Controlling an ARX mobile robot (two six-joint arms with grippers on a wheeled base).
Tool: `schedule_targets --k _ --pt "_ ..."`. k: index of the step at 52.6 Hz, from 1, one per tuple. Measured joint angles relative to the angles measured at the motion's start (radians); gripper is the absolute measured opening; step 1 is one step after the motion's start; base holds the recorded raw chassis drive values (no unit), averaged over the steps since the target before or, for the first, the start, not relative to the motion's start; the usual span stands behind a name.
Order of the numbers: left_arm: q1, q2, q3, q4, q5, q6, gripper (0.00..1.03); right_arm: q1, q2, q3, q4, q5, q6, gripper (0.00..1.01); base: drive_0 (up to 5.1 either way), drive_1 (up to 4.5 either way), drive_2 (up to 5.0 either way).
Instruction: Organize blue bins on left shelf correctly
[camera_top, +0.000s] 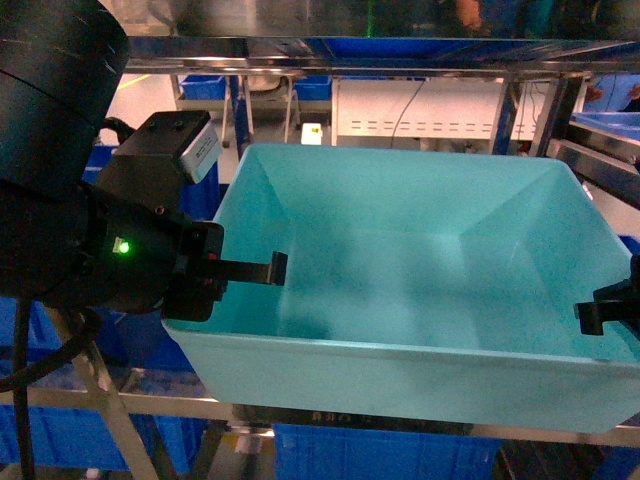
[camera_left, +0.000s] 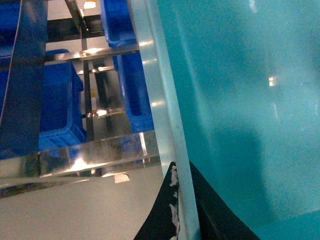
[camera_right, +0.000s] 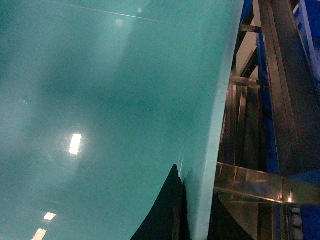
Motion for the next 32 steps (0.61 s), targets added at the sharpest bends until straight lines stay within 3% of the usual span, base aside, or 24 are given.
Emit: schedule_targets --k 13,32 --pt "0.000 0.000 0.000 -0.012 0.000 0.000 0.02 0.000 0.005 0.000 -0.004 0.000 0.000 0.02 0.0 0.00 0.0" --pt "0.010 0.209 0.155 -0.081 0.011 0.001 0.02 0.000 0.233 0.148 -0.022 -0.020 -0.071 0.02 0.0 0.00 0.0"
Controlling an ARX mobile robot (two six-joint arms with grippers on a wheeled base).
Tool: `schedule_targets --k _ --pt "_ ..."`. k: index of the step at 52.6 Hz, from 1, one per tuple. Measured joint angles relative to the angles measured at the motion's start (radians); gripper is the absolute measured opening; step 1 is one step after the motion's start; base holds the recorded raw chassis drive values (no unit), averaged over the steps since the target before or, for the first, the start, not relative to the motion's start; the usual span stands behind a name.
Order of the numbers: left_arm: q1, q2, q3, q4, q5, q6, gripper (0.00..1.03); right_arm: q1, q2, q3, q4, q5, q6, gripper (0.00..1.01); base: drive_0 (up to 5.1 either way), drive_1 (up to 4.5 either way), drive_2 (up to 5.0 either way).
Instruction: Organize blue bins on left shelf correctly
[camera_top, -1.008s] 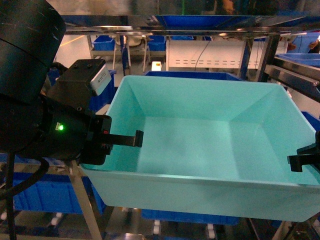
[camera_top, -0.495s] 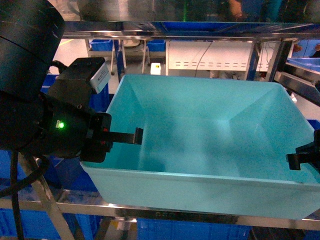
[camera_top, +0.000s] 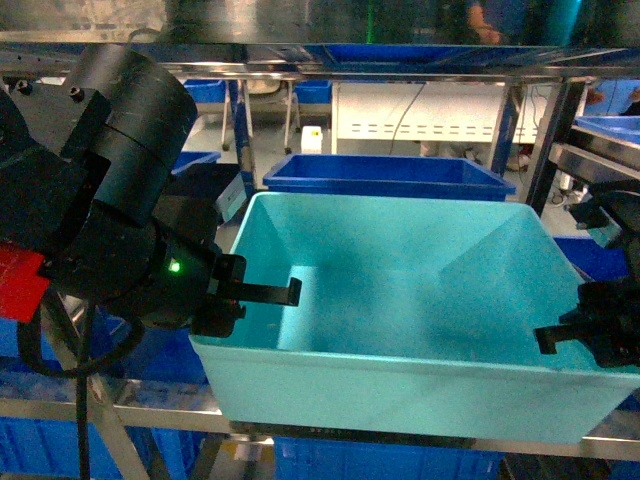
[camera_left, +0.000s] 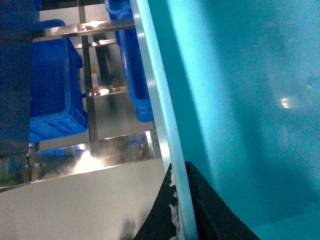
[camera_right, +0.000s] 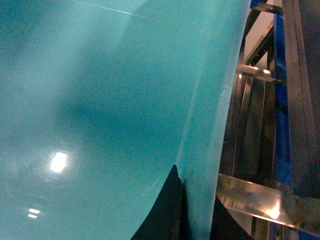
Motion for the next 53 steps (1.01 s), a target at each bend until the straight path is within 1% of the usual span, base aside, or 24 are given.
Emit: schedule_targets --k 6,9,11,14,16,19,23,26,31,33,35,42,48,53 --pt "0.002 0.024 0.025 0.006 -0.009 -0.003 0.02 0.000 0.051 0.058 0.002 -0.007 -0.014 0.02 0.0 0.00 0.0" --pt "0.006 0.052 0.045 0.002 -0.007 -0.009 0.02 0.001 0.089 0.106 -0.027 -0.010 -0.021 0.02 0.0 0.00 0.0" --pt "0.007 0.070 0.054 -0.011 -0.004 -0.021 0.02 0.001 0.113 0.131 -0.043 -0.016 -0.035 0.02 0.0 0.00 0.0" --pt "0.007 0.089 0.058 -0.024 -0.003 -0.027 0.02 0.002 0.136 0.158 -0.073 -0.021 -0.048 0.02 0.0 0.00 0.0" --pt "0.007 0.106 0.059 -0.035 0.005 -0.037 0.02 0.002 0.160 0.181 -0.099 -0.022 -0.066 0.02 0.0 0.00 0.0" --pt "0.007 0.134 0.070 -0.068 0.024 -0.059 0.02 0.002 0.195 0.208 -0.135 -0.025 -0.082 0.02 0.0 0.00 0.0" --pt "0.003 0.156 0.072 -0.076 0.031 -0.064 0.02 0.006 0.213 0.213 -0.149 -0.023 -0.090 0.02 0.0 0.00 0.0" --pt "0.001 0.172 0.078 -0.089 0.039 -0.066 0.02 0.008 0.217 0.216 -0.166 -0.015 -0.105 0.02 0.0 0.00 0.0" --pt "0.001 0.183 0.082 -0.092 0.039 -0.066 0.02 0.015 0.218 0.220 -0.161 -0.007 -0.129 0.02 0.0 0.00 0.0" --pt "0.002 0.185 0.086 -0.093 0.040 -0.066 0.02 0.016 0.219 0.221 -0.161 -0.004 -0.130 0.02 0.0 0.00 0.0" --pt "0.006 0.211 0.111 -0.105 0.055 -0.057 0.02 0.021 0.233 0.225 -0.163 0.009 -0.137 0.02 0.0 0.00 0.0" --pt "0.001 0.224 0.114 -0.108 0.058 -0.050 0.02 0.024 0.247 0.227 -0.190 0.019 -0.131 0.02 0.0 0.00 0.0" --pt "0.000 0.231 0.114 -0.098 0.058 -0.048 0.02 0.032 0.247 0.221 -0.176 0.030 -0.132 0.02 0.0 0.00 0.0" --pt "0.000 0.232 0.113 -0.086 0.058 -0.037 0.02 0.035 0.247 0.216 -0.170 0.037 -0.127 0.02 0.0 0.00 0.0"
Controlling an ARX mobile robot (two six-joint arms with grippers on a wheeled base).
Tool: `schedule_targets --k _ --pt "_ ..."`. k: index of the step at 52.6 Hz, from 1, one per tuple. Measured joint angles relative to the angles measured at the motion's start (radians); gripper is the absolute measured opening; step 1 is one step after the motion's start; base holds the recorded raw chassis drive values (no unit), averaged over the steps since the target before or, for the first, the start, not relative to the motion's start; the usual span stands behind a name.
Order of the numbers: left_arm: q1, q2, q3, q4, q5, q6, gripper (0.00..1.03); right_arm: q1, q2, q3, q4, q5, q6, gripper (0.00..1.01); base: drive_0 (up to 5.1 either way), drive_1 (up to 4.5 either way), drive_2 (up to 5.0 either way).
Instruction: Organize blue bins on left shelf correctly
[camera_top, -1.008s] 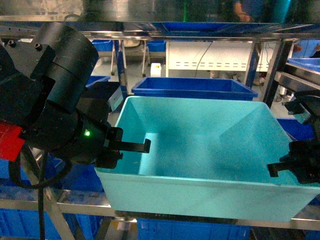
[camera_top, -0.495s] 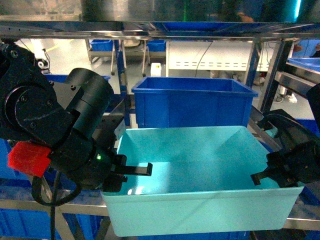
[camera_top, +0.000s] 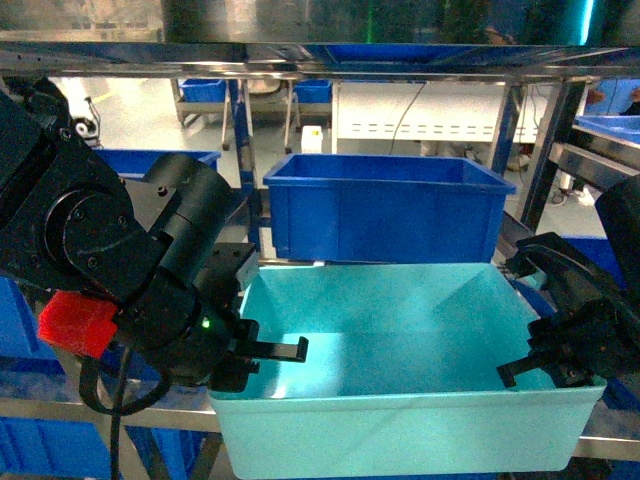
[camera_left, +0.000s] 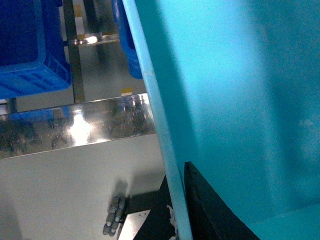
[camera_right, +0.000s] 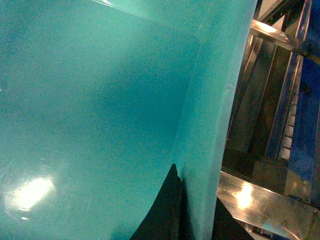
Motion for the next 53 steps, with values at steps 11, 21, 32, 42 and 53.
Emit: schedule_targets --k 11,21,32,42,53 --pt "0.000 0.006 -0.011 0.011 -0.002 0.009 0.02 0.011 0.000 -0.018 0.019 0.013 0.003 0.02 0.0 0.00 0.0" --pt "0.003 0.013 0.008 -0.004 0.035 0.019 0.06 0.011 0.004 -0.020 0.029 0.036 -0.055 0.21 0.0 0.00 0.0" --pt "0.004 0.011 0.066 0.040 0.145 0.070 0.75 0.020 0.001 0.016 0.117 0.043 -0.061 0.91 0.0 0.00 0.0" --pt "0.011 -0.068 0.037 0.120 0.182 0.089 0.99 0.046 -0.080 -0.003 0.258 0.034 -0.018 0.98 0.0 0.00 0.0" --pt "0.017 -0.494 -0.407 0.360 0.132 0.196 0.98 -0.004 -0.431 -0.468 0.619 0.014 0.092 0.98 0.0 0.00 0.0"
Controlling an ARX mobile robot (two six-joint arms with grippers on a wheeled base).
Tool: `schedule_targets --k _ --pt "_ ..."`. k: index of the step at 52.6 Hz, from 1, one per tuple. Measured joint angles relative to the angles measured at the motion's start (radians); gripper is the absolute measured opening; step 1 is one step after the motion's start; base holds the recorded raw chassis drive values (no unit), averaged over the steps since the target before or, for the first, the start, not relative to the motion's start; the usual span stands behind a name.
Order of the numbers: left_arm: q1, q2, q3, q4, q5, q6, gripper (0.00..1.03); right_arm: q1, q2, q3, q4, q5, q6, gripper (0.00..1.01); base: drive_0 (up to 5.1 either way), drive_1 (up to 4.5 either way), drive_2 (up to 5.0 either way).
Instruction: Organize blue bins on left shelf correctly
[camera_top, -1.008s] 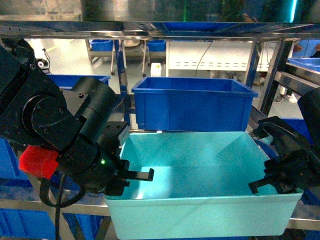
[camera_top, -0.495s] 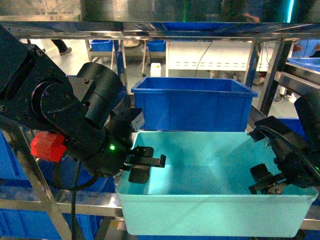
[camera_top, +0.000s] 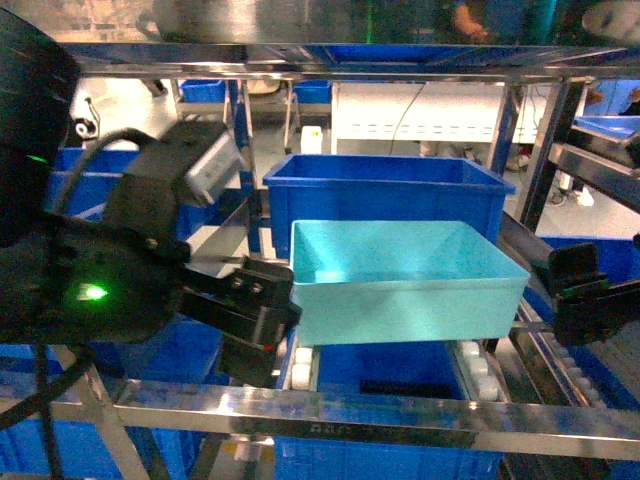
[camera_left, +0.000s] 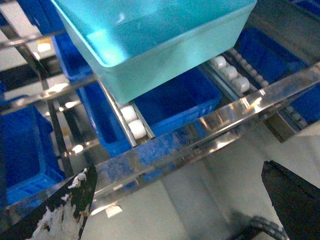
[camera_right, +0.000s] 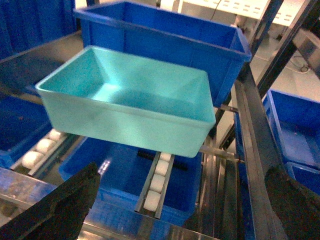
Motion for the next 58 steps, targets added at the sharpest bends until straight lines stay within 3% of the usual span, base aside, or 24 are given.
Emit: schedule_targets --k 2,4,6,17,22,30,32,34,37,44,53,56,58 --pt "0.021 -0.208 -0.159 0.059 -0.038 0.008 0.98 -0.007 -0.197 -0.162 0.025 -0.010 0.048 0.98 0.0 0.00 0.0" --pt "0.023 -0.433 -0.251 -0.021 -0.082 -0.017 0.98 -0.008 -0.446 -0.249 -0.137 -0.011 0.078 0.98 0.0 0.00 0.0" --pt "0.030 -0.674 -0.282 -0.105 -0.154 -0.040 0.98 -0.012 -0.729 -0.243 -0.329 0.009 0.109 0.98 0.0 0.00 0.0" --pt "0.054 -0.924 -0.259 -0.255 -0.311 -0.090 0.98 -0.080 -1.008 -0.166 -0.639 0.027 0.137 0.98 0.0 0.00 0.0" --pt "0.048 -0.948 -0.249 -0.255 -0.324 -0.094 0.98 -0.093 -1.075 -0.146 -0.723 0.047 0.140 0.98 0.0 0.00 0.0" --pt "0.048 -0.938 -0.247 -0.258 -0.325 -0.095 0.98 -0.105 -1.070 -0.139 -0.716 0.060 0.141 0.98 0.0 0.00 0.0" --pt "0.038 -0.939 -0.279 -0.144 -0.374 -0.085 0.93 -0.119 -1.072 -0.170 -0.610 0.048 0.135 0.92 0.0 0.00 0.0" --pt "0.047 -0.978 -0.345 -0.011 -0.435 -0.068 0.82 -0.130 -1.106 -0.221 -0.518 0.050 0.133 0.81 0.0 0.00 0.0" --pt "0.085 -1.024 -0.417 0.063 -0.436 -0.059 0.70 -0.136 -1.146 -0.276 -0.485 0.051 0.133 0.68 0.0 0.00 0.0" --pt "0.137 -1.083 -0.483 0.072 -0.390 -0.055 0.46 -0.136 -1.189 -0.343 -0.476 0.050 0.132 0.44 0.0 0.00 0.0" --pt "0.203 -1.177 -0.568 0.061 -0.323 -0.055 0.04 -0.136 -1.276 -0.419 -0.480 0.050 0.131 0.02 0.0 0.00 0.0" --pt "0.214 -1.196 -0.578 0.055 -0.313 -0.053 0.02 -0.136 -1.290 -0.431 -0.485 0.050 0.129 0.02 0.0 0.00 0.0" --pt "0.248 -1.215 -0.588 0.043 -0.261 -0.053 0.02 -0.136 -1.302 -0.440 -0.494 0.050 0.128 0.02 0.0 0.00 0.0"
